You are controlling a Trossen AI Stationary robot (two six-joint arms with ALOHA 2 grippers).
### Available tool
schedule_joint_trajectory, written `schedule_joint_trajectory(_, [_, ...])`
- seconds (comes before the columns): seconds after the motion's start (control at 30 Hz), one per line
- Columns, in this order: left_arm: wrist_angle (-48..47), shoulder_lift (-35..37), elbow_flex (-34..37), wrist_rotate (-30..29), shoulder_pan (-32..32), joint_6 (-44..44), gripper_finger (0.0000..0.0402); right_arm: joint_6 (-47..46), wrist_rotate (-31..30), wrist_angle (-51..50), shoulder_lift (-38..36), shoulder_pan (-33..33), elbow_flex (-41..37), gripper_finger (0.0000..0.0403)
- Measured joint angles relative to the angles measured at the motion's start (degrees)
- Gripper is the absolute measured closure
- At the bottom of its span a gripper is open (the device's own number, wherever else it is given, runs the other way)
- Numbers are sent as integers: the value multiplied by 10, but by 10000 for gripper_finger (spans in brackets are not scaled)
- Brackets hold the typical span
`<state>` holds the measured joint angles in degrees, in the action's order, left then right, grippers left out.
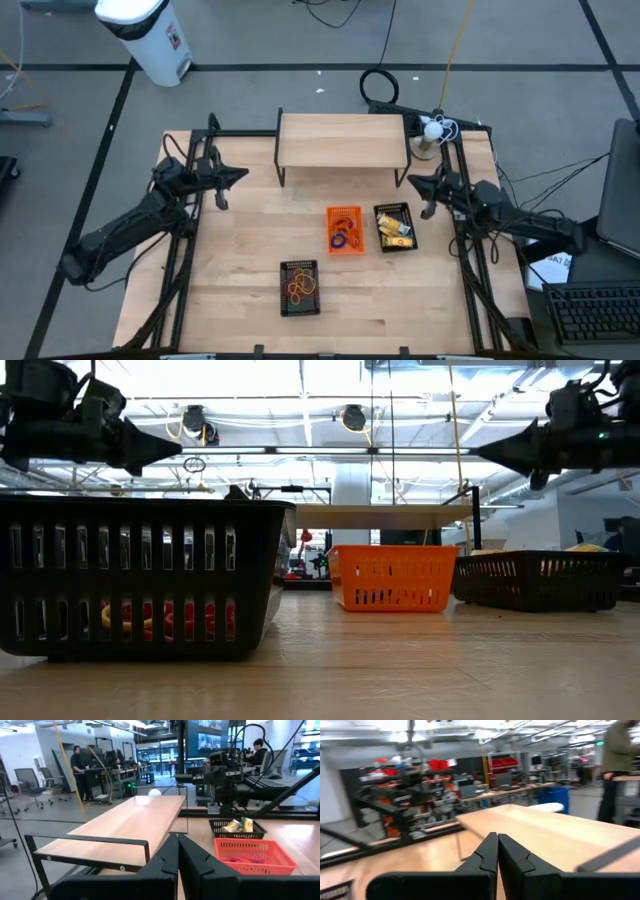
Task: Pick & Place Office Desk Supplies
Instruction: Put the bottom black bin on the shelf
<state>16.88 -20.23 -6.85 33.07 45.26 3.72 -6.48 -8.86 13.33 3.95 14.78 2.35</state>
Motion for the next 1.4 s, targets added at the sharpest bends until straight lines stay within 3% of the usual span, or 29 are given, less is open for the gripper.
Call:
schedule_joint_trajectory(0.3, [34,0,60,-11,17,-79,401,-58,1,-36,0,89,0,403])
schedule_joint_trajectory(0.57, [27,0,61,-12,0,-91,401,-76,102,-38,0,95,0,403])
schedule_joint_trajectory(0.67, [56,1,60,-17,-15,-134,401,-61,105,-37,0,95,0,403])
schedule_joint_trajectory(0.8, [46,0,44,-68,-41,-185,401,-63,105,-41,0,95,0,403])
schedule_joint_trajectory(0.93, [-3,-10,-11,-147,-104,-188,401,-58,105,-54,0,95,0,403])
schedule_joint_trajectory(1.1, [-119,-53,-142,-278,-208,-180,401,-60,106,-55,0,95,0,403])
schedule_joint_trajectory(1.3, [-362,-192,-319,-422,-359,-220,401,-60,105,-53,0,95,0,403])
schedule_joint_trajectory(1.4, [-450,-283,-380,-457,-432,-271,401,-59,106,-50,0,95,0,403])
